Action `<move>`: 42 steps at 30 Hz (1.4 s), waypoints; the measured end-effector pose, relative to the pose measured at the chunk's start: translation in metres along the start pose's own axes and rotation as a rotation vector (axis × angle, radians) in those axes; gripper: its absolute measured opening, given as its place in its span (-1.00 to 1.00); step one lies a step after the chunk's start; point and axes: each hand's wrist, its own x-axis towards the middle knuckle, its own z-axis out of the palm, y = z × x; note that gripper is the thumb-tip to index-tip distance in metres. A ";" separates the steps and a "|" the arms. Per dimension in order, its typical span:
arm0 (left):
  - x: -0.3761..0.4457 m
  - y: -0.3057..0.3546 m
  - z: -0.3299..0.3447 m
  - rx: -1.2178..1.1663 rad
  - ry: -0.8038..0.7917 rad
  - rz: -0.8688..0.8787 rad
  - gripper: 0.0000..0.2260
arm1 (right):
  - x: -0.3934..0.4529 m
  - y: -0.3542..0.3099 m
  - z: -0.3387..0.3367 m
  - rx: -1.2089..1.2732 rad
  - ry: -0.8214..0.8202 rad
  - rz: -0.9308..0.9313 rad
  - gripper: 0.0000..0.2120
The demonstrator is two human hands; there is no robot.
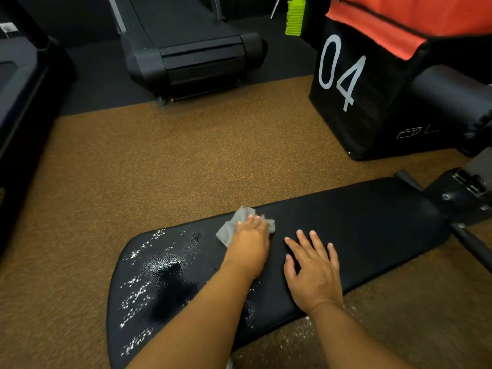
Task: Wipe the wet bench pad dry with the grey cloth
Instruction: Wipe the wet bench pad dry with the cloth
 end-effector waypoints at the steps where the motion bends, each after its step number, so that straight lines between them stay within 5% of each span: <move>1: -0.002 0.000 0.002 0.005 -0.010 0.052 -0.55 | 0.000 0.000 0.000 -0.003 -0.002 0.000 -0.53; 4: -0.006 -0.029 0.003 0.067 -0.008 0.038 -0.56 | -0.001 0.000 -0.001 0.006 0.002 0.002 -0.52; 8: 0.007 -0.051 -0.011 0.092 0.044 -0.292 -0.57 | 0.000 -0.001 -0.002 0.015 0.003 -0.004 -0.52; 13: 0.004 0.005 -0.005 0.125 -0.064 0.111 -0.55 | 0.000 -0.001 -0.001 -0.006 0.004 0.001 -0.52; 15: 0.008 -0.006 0.000 0.155 -0.060 0.123 -0.54 | 0.000 -0.001 -0.001 -0.007 0.002 0.005 -0.52; 21: 0.038 -0.047 -0.035 0.069 -0.156 -0.287 -0.67 | 0.000 -0.002 -0.002 0.001 -0.001 -0.001 -0.52; 26: 0.046 -0.030 -0.046 -0.087 -0.126 -0.128 -0.75 | 0.000 -0.001 -0.001 -0.007 0.008 0.001 -0.54; 30: 0.044 -0.058 -0.051 0.025 -0.249 -0.293 -0.69 | 0.000 0.000 -0.002 0.008 0.000 -0.010 -0.53; 32: 0.034 -0.063 -0.046 0.023 -0.181 -0.356 -0.75 | 0.000 -0.001 -0.002 0.008 -0.003 -0.011 -0.53; 35: 0.016 -0.044 -0.033 0.022 0.028 -0.208 -0.73 | 0.000 -0.001 -0.002 -0.008 -0.012 -0.007 -0.52; 38: -0.009 -0.021 -0.033 0.014 -0.082 0.049 -0.59 | 0.001 -0.002 -0.002 -0.015 -0.012 -0.006 -0.52; 42: -0.037 -0.027 -0.037 -0.107 -0.126 0.168 -0.61 | 0.000 -0.002 -0.003 -0.023 -0.012 -0.001 -0.51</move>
